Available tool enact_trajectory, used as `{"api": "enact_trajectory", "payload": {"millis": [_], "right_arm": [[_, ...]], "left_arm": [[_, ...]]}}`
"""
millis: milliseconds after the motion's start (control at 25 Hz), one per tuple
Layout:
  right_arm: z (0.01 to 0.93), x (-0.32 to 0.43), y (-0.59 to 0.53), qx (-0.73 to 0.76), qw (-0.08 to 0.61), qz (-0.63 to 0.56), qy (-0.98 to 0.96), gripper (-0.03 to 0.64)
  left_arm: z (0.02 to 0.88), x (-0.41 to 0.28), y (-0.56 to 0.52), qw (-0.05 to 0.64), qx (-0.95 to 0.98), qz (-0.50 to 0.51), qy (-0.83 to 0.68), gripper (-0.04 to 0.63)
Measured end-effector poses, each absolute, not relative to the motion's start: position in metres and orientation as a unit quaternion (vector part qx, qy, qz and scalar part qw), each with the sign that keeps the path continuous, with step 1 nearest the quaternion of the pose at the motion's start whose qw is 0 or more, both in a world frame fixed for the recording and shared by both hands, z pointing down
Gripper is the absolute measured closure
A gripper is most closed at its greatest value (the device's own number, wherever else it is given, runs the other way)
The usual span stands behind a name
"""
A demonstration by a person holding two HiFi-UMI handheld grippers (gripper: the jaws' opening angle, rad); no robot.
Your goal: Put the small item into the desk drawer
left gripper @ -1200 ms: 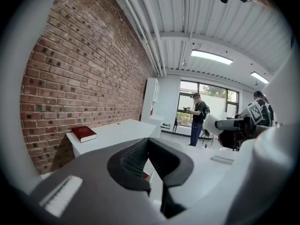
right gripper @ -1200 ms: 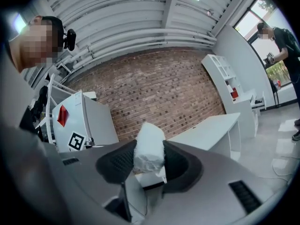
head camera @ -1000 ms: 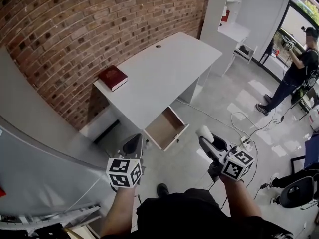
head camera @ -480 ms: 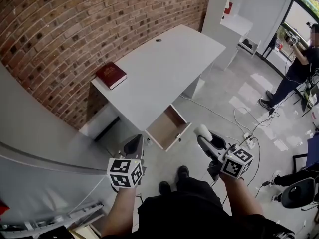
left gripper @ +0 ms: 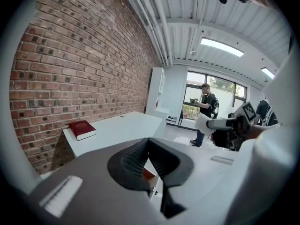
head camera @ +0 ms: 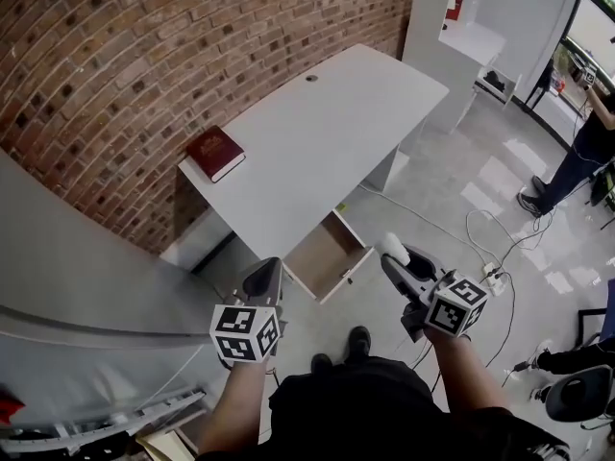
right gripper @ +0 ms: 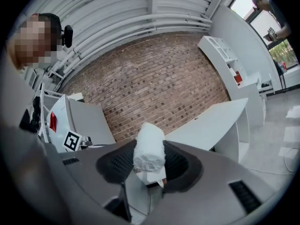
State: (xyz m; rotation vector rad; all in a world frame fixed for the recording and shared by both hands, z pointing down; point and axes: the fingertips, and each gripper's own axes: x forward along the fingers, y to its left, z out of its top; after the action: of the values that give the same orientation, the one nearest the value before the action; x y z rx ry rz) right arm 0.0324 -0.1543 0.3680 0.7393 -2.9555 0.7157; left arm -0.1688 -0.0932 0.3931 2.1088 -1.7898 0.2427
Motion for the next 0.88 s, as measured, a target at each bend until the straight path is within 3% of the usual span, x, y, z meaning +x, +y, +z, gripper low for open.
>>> {"api": "enact_trajectory", "payload": {"millis": [400, 880], "right_arm": [[0.411, 0.068, -0.213, 0.217, 0.028, 0.239, -0.946, 0.459], [0.479, 0.034, -0.234, 0.197, 0.093, 0.281, -0.935, 0.457]], "left_arm": [[0.408, -0.136, -0.129, 0.192, 0.718, 0.115, -0.659, 0.583], [0.461, -0.140, -0.165, 0.229, 0.717, 0.132, -0.645, 0.583]]}}
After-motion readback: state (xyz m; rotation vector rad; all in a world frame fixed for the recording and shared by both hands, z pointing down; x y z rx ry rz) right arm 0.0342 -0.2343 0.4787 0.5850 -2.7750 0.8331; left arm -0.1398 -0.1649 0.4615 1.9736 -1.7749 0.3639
